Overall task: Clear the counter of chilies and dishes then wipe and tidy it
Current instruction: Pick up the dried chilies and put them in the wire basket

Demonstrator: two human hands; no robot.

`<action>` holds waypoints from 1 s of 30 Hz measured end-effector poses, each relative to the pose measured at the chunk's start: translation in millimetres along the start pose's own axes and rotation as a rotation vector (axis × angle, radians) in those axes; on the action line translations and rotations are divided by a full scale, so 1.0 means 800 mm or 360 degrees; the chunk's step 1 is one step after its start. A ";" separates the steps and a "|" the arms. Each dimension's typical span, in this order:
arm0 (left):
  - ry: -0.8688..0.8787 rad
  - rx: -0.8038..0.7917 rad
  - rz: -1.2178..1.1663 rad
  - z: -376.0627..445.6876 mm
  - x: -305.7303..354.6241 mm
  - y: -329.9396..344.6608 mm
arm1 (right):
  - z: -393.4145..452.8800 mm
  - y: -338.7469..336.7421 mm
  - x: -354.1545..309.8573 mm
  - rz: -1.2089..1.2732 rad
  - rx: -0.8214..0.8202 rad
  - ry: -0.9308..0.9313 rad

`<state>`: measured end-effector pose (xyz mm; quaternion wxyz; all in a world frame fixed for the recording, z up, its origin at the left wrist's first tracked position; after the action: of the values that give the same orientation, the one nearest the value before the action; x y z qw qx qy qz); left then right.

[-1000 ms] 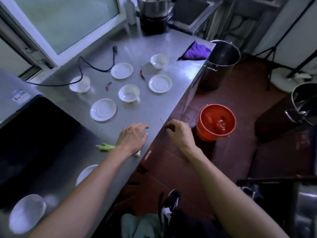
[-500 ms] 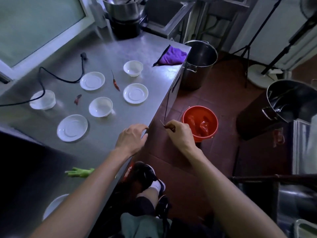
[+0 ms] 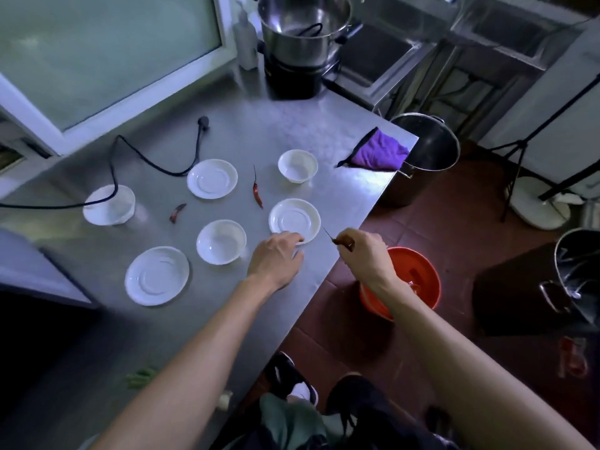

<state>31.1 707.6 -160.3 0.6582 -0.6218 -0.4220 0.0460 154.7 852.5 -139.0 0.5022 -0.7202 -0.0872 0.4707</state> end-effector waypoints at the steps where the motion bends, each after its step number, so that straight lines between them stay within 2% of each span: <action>1: -0.0034 0.0016 -0.0015 0.004 -0.009 -0.008 | 0.011 0.005 -0.009 0.0003 -0.0017 -0.0013; 8: -0.0221 0.0122 -0.0132 0.027 -0.068 -0.038 | 0.079 0.048 -0.060 0.0023 -0.0197 -0.0124; 17: -0.0470 0.0282 -0.0220 0.066 -0.108 -0.053 | 0.169 0.077 -0.084 0.0128 -0.0362 -0.0251; 30: -0.1030 0.0348 -0.0182 0.172 -0.149 -0.049 | 0.318 0.121 -0.091 0.0198 -0.0655 -0.0430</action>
<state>-147.7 736.3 -203.9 0.5545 -0.4761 -0.6355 0.2489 -113.5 925.5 -187.2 0.2989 -0.7417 -0.2029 0.5651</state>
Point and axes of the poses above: each hand's wrist, its own z-axis towards the middle knuckle, its own y-axis out of the palm, x = y × z, the point moved 7 cm from there along z, towards the middle knuckle, and after that the axes turned 1 degree about -y, right-handed, at the moved point
